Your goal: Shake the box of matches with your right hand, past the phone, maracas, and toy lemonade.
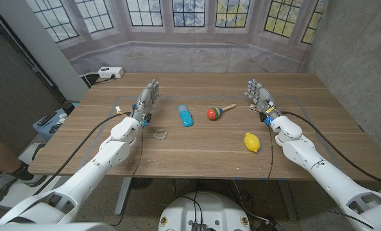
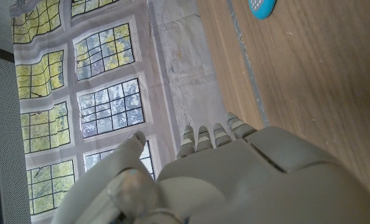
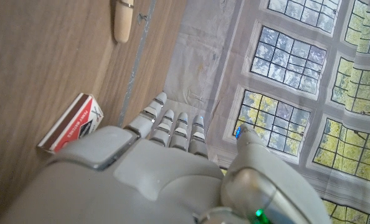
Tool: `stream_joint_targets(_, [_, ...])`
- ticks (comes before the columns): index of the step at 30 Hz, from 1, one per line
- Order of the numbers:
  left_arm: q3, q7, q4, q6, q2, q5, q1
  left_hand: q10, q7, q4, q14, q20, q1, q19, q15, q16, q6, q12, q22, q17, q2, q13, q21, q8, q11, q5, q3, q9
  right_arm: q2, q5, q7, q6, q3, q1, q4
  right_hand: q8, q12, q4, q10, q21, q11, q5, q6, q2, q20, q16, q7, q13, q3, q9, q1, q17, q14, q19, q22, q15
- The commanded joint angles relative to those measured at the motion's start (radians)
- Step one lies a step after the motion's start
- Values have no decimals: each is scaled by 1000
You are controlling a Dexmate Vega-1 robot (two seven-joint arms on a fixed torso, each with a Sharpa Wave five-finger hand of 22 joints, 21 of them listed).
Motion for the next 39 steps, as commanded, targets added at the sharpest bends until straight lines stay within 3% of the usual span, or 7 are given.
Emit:
stream_joint_targets(1, [13,-3,-4,6,2,15,-2,5,-4,-3,-2,10,13,3,2,5,11,6,5,4,-1,3,8,6,9,6,9,3,-16,-53,-84,-22,-7,-35,-68,3,7,-6,8,6,2,6,8,-1,-17,5,-1,5,8,3,16,1,7,8,4,-19])
stream_joint_targets(16, [20,-22,21,8,0,16,-19,15,-1,-9,3,9,15,5,3,3,18,7,4,4,-2,3,7,5,10,5,16,3,-95,-223,-229,-142,-30,-38,-192,3,8,-40,13,4,10,2,15,-6,-16,1,2,6,25,3,55,-7,6,7,4,-15])
stream_joint_targets(30, [35,-29,59,-19,-25,35,-45,21,-6,-17,8,11,17,8,6,1,26,7,4,3,-3,3,7,4,13,4,24,3,-189,-377,-323,-338,-52,-51,-336,9,10,-70,20,1,17,-3,34,-13,-10,-2,12,8,37,5,89,-11,3,1,4,-12])
stream_joint_targets(39, [31,-26,62,-26,-35,26,-42,34,-10,-22,15,11,18,12,7,1,34,10,4,3,-3,3,8,4,15,3,31,3,-233,-453,-343,-468,-68,-39,-413,10,9,-90,17,0,8,-7,41,-33,0,-3,20,10,34,6,104,-13,1,-2,4,-10])
